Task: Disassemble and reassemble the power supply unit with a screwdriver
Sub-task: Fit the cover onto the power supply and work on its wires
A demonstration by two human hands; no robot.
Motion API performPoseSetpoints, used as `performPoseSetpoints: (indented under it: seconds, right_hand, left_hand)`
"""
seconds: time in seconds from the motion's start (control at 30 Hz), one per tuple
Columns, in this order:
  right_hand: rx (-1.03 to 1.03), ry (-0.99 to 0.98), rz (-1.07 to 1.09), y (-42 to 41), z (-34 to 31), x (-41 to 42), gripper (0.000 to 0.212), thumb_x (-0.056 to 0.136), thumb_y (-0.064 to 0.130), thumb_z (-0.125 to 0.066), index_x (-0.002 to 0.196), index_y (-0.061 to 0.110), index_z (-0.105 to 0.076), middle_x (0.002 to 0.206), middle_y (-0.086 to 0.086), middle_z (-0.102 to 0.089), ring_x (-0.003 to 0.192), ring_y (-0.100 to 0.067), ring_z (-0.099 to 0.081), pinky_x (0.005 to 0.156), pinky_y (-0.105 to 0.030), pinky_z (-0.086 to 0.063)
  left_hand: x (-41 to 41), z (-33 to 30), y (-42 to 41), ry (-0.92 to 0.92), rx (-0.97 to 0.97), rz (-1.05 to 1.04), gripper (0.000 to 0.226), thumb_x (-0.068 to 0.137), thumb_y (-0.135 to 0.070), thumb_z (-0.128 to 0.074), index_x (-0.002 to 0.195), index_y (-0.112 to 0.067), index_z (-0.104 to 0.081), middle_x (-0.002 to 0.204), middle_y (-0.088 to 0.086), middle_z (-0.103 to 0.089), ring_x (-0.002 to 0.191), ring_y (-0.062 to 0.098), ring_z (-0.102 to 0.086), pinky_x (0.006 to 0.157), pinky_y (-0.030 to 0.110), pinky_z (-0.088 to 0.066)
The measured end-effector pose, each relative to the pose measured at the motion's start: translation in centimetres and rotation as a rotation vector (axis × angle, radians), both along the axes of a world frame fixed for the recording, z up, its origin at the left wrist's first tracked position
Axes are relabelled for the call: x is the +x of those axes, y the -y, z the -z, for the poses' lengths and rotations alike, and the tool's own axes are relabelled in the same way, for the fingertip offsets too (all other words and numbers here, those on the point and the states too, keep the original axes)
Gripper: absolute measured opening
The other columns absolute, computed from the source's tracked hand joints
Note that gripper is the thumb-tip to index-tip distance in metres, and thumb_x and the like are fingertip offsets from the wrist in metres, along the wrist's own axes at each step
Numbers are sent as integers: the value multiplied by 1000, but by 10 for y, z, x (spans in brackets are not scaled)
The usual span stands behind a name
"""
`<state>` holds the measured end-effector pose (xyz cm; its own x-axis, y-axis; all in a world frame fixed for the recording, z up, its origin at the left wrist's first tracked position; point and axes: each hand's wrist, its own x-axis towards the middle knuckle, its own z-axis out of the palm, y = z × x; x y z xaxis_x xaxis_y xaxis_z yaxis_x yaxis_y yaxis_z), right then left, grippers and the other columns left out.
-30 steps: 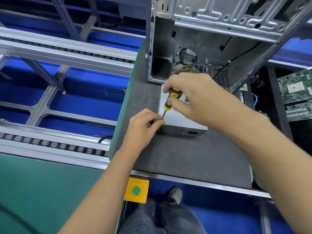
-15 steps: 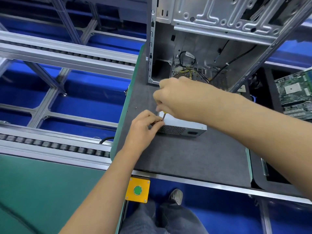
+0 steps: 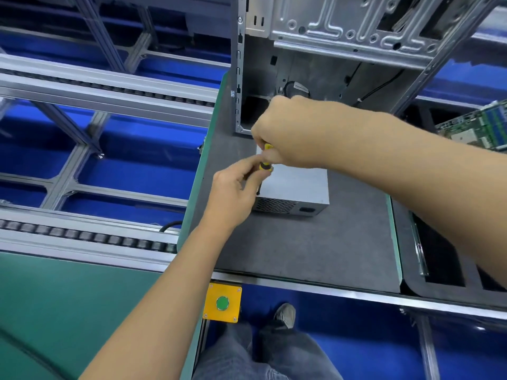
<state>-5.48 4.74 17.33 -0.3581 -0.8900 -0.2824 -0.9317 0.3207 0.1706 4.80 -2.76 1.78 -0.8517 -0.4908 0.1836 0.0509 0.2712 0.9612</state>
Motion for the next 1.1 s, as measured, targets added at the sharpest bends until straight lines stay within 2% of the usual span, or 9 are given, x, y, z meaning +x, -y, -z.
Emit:
performPoseSetpoints:
  seconds: [0.07, 0.17, 0.33, 0.43, 0.63, 0.83, 0.97, 1.03, 1.1]
  right_hand:
    - [-42, -46, 12, -4, 6, 2, 32, 100, 34, -49, 77, 14, -42, 69, -3, -23, 54, -21, -31, 48, -29, -20]
    - [-163, -71, 129, -7, 19, 5, 49, 102, 38, -44, 64, 15, -24, 65, -3, -20, 61, -24, -33, 58, -34, -29]
    - [-199, -28, 211, -7, 21, 5, 31, 101, 39, -45, 79, 16, -40, 70, -4, -27, 76, -29, -41, 66, -38, -36]
    - [-40, 166, 37, -11, 13, -3, 20, 94, 35, -59, 105, 22, -48, 88, -1, -39, 83, -31, -49, 70, -44, -48]
    - [37, -14, -6, -9, 15, -16, 50, 93, 52, -54, 64, 12, -43, 60, -3, -38, 58, -23, -43, 45, -26, -23]
    - [15, 79, 329, -16, 24, -23, 56, 92, 62, -46, 71, 12, -58, 65, -4, -61, 58, -23, -54, 49, -28, -32]
    - [-4, 314, 66, -19, 19, -19, 23, 92, 40, -63, 107, 24, -56, 92, 8, -48, 92, -19, -48, 68, -33, -42]
    - [-9, 197, -35, -15, 18, -15, 6, 95, 29, -62, 98, 24, -64, 86, 8, -39, 88, -20, -44, 58, -29, -35]
    - [-19, 55, -39, -11, 21, -13, 19, 99, 30, -55, 96, 14, -65, 90, 0, -41, 84, -29, -48, 58, -32, -35]
  left_hand:
    - [2, -2, 2, 25, -1, 33, 18, 93, -9, -61, 107, -8, -71, 94, -5, -73, 88, 7, -66, 82, 15, -47]
    - [0, -11, 4, 24, 104, 39, 33, 71, -25, -79, 102, -24, -68, 85, -13, -67, 83, 8, -62, 80, 23, -52]
    - [-12, -22, -3, 0, 143, -29, 26, 71, -16, -86, 80, -23, -61, 74, 4, -58, 68, 19, -50, 68, 37, -47]
    - [-7, -18, 8, 35, 107, 44, 11, 84, -16, -74, 86, -23, -66, 77, -8, -69, 71, 6, -60, 69, 18, -47]
    - [2, -12, 8, 56, 185, 129, 34, 81, -6, -76, 107, -26, -69, 96, 2, -76, 95, 23, -71, 85, 29, -57]
    - [-12, -5, -6, 89, 140, 9, 17, 78, -12, -78, 84, -26, -71, 81, 11, -70, 76, 24, -64, 79, 46, -55]
    - [-7, 4, 10, 71, 57, 51, 26, 96, -7, -58, 88, -27, -72, 82, -2, -75, 82, 16, -72, 79, 23, -54]
    - [2, 14, 17, 71, 96, 10, 27, 99, -4, -53, 99, -22, -72, 89, -6, -76, 88, 12, -72, 81, 22, -54]
    - [12, 27, 20, 111, 155, -51, 25, 100, -9, -55, 117, -22, -68, 105, -8, -75, 101, 10, -70, 90, 23, -54]
